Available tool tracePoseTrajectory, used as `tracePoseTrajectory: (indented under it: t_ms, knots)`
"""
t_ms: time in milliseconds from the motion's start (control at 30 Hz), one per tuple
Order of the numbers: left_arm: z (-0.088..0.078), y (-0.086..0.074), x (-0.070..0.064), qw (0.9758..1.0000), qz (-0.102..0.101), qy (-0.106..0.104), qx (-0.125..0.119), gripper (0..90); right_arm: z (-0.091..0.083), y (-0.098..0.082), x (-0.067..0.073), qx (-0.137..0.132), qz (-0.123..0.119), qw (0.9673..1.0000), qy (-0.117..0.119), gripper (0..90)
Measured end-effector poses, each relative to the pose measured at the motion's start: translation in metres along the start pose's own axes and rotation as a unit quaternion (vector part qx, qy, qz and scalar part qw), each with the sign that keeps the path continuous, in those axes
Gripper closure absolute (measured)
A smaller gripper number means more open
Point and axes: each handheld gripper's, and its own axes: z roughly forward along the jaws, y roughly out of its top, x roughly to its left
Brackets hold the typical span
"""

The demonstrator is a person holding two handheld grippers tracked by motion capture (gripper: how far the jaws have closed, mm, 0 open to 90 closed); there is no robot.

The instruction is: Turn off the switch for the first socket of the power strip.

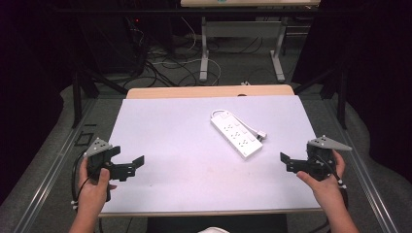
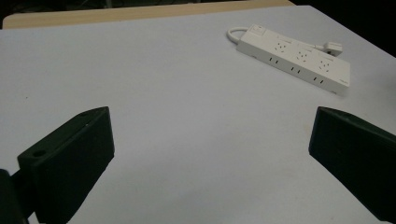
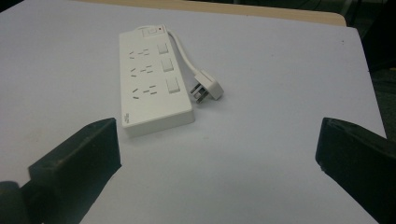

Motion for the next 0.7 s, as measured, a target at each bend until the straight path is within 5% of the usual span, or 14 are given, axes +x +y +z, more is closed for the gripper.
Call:
tracePoseTrajectory:
  t_ms: [500, 700]
  knots:
    - [0.002, 0.005, -0.006, 0.9998, -0.004, 0.003, 0.017, 0.1, 0.013, 0.002, 0.014, 0.048, -0.045, 0.9975, 0.027, 0.0]
    - [0.004, 0.017, -0.005, 0.9994, 0.006, 0.021, 0.026, 0.1, 0.015, 0.013, 0.015, 0.054, -0.060, 0.9961, 0.035, 0.0]
